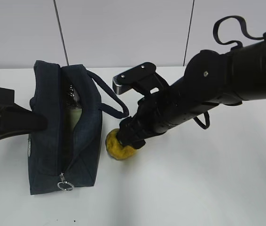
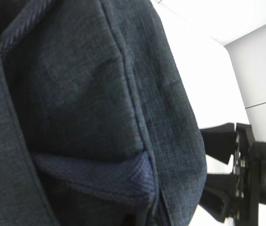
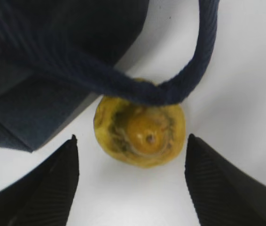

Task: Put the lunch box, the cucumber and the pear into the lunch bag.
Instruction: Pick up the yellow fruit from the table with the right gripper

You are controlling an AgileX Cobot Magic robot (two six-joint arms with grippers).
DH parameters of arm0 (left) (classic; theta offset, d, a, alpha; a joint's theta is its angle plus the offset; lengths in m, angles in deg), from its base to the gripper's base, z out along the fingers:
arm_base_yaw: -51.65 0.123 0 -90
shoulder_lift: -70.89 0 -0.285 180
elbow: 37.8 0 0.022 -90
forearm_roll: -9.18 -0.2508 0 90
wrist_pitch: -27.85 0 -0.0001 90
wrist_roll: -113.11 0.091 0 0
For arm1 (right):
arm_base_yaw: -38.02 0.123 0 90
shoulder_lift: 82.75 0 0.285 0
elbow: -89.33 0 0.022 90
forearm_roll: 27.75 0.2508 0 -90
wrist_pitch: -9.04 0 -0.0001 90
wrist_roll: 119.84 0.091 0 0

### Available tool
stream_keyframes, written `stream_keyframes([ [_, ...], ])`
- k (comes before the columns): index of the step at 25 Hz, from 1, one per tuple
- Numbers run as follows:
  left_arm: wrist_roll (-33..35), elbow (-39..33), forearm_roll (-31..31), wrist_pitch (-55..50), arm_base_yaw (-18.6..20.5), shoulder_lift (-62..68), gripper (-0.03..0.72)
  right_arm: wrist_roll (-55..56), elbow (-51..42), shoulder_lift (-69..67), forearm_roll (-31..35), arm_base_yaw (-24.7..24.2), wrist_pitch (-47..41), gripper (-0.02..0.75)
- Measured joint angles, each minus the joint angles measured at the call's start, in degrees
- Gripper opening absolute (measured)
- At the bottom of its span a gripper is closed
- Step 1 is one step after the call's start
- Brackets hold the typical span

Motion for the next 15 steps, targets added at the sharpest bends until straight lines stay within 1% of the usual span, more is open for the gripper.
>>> stream_keyframes([
  [11,0.0,0.0,0.0,-0.1,0.0,0.0,-0.015,0.0,7.4,-7.4,0.7,0.0,0.7,0.545],
  [15,0.0,0.0,0.0,-0.2,0.0,0.0,-0.015,0.0,7.8,-9.0,0.7,0.0,0.6,0.526],
])
